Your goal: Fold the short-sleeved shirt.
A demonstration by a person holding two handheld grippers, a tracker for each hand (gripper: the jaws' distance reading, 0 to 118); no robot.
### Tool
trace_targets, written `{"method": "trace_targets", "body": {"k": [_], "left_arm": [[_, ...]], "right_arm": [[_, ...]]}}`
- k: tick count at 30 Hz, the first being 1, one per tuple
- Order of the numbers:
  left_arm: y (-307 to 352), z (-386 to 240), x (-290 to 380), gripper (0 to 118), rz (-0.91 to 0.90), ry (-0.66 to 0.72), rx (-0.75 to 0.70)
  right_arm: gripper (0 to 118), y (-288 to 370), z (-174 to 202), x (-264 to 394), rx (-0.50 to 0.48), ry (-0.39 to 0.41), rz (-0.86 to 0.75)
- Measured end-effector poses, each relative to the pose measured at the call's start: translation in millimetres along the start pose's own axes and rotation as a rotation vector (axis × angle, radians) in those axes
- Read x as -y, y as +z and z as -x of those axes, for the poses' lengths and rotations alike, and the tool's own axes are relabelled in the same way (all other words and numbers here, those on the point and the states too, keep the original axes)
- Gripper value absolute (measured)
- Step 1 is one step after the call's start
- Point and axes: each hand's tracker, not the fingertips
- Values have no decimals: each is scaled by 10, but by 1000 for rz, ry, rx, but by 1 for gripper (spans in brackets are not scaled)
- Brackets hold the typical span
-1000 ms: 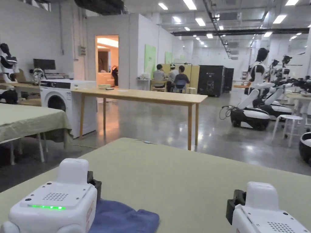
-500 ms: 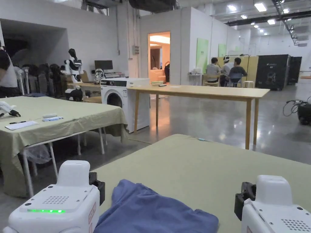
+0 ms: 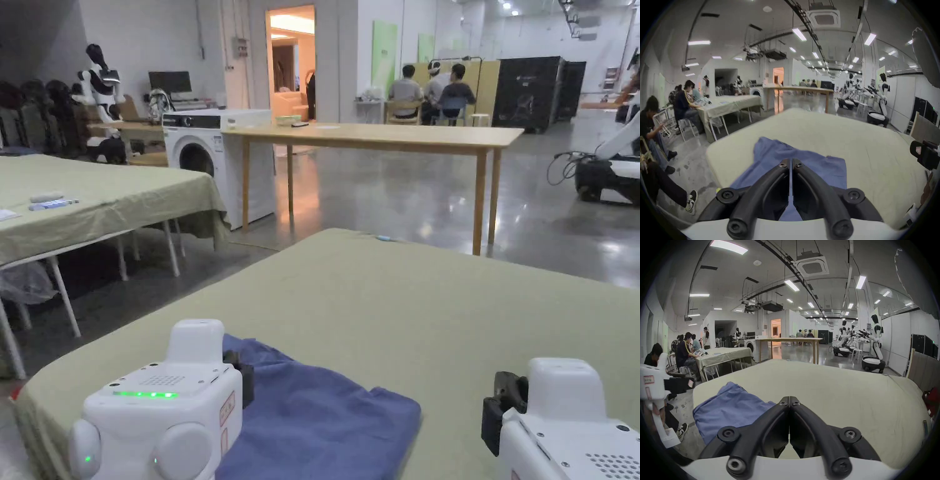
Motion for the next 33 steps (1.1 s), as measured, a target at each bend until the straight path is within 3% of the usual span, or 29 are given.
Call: {"method": "trace_targets", "body": {"k": [6,11,12,13,14,15,17,21,25,26,27,29,32,33], "left_arm": [[-940,-153,180,0,285,-26,128],[-1462,-147,397,3,538,39,236],[-1501,-170,427,20,537,10,201],[-1523,-189,449,57,522,-26,167],[-1566,-191,474,102,529,-25,173],[-1624,-198,520,116,592,-46,198],[-1604,-228,547,112,572,-30,215],[-1675,-350,656,114,653,-48,222],[-1751,-510,843,104,676,-201,158],[-1732,-534,826,95,668,-213,174],[-1699,-533,785,68,672,-184,167],[-1602,-510,689,0,587,-183,121],[-1445,-473,586,0,526,-169,41],[-1371,-494,533,0,526,-169,95]], "right_arm": [[1,-161,-91,310,16,-5,73],[0,-226,-167,515,31,-12,128],[1,-236,-181,548,34,-10,140],[1,-238,-197,577,37,-10,146],[1,-239,-208,597,41,-11,153],[1,-221,-218,615,43,-14,161],[1,-192,-238,650,43,-22,171],[1,-101,-244,721,43,-28,187],[0,-12,-305,838,47,-35,218],[0,24,-338,862,53,-36,224],[1,58,-367,875,60,-37,229],[0,166,-481,895,78,-58,231],[1,346,-654,894,106,-82,228],[0,410,-714,895,115,-84,224]]}}
